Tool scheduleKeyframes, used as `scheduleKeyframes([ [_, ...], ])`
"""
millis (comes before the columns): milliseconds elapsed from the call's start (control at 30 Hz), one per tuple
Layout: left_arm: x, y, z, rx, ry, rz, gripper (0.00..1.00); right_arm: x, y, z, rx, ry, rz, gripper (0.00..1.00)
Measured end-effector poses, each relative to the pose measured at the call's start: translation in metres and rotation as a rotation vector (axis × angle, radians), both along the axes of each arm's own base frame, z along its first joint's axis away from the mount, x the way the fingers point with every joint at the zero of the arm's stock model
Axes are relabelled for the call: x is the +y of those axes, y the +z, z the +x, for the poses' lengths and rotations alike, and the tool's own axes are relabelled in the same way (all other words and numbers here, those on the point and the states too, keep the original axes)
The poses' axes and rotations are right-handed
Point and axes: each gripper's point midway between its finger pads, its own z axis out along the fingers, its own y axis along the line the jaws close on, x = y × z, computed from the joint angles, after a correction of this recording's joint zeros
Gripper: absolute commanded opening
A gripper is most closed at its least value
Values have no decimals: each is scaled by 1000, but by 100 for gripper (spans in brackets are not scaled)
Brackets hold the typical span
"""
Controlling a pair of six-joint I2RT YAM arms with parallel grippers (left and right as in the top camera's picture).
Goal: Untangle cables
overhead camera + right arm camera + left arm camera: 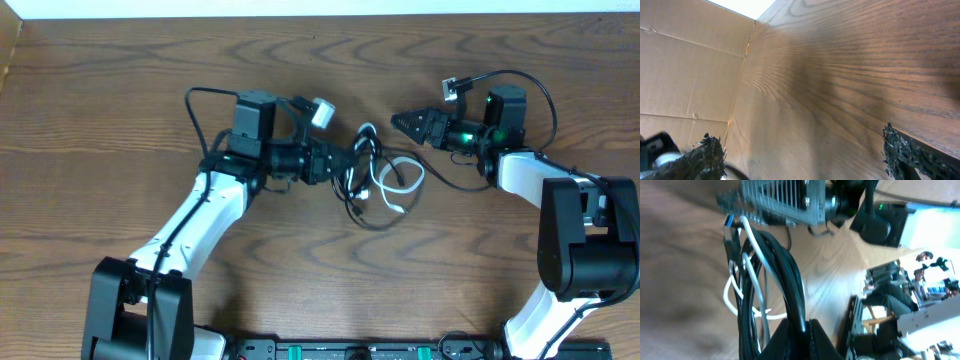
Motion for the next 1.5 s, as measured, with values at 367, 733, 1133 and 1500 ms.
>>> scheduleKeyframes([
  [367, 16, -52, -25, 65, 63, 331, 8, 0, 0, 0, -2, 1, -1, 99],
  [733, 30, -73, -13, -36, 129, 532, 8, 0, 0, 0, -2, 1, -1, 99],
  [1133, 41, -79, -4, -60, 181, 603, 7, 0, 0, 0, -2, 1, -1, 99],
  [1500, 35, -68, 11, -134, 207, 563, 8, 0, 0, 0, -2, 1, -1, 99],
])
